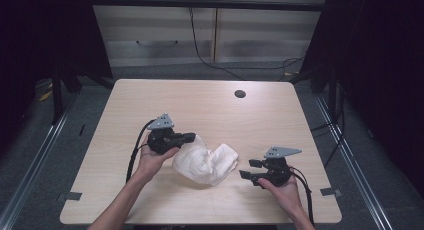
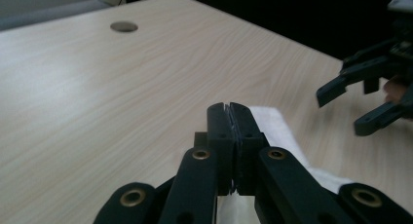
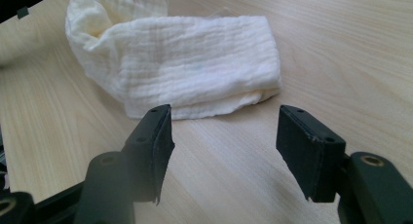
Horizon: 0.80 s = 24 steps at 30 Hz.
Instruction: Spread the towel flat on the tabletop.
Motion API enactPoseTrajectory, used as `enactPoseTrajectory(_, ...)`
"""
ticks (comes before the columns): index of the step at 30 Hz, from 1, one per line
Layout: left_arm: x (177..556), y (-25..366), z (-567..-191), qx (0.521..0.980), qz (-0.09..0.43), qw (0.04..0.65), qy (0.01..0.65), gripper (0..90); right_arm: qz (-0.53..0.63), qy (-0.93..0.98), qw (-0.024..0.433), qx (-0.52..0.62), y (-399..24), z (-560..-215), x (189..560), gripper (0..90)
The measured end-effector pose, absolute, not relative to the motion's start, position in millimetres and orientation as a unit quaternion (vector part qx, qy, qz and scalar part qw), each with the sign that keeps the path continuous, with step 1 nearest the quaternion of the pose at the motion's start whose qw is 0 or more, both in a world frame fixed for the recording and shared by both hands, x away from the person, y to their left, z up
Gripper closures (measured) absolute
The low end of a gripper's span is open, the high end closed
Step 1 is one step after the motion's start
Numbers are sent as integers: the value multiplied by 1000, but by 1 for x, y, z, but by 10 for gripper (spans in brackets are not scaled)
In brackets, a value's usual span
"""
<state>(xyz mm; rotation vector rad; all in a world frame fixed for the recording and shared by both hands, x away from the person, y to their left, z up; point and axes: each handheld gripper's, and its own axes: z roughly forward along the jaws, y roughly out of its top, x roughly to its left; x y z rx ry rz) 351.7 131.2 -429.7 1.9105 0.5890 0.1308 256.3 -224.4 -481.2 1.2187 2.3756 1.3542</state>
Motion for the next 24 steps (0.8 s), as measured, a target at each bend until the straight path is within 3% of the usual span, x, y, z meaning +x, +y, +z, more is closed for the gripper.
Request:
enactPoseTrajectory(15, 323, 156, -367, 755, 99, 614, 209, 887, 450, 791, 74, 406, -224, -480, 255, 387)
enactPoseTrajectory(20, 324, 174, -368, 758, 111, 603, 223, 887, 452, 791, 77, 405, -225, -479, 255, 387)
enactPoseTrajectory(24, 327, 198, -391, 787, 127, 548, 252, 887, 454, 787, 77, 410, -226, -478, 257, 387)
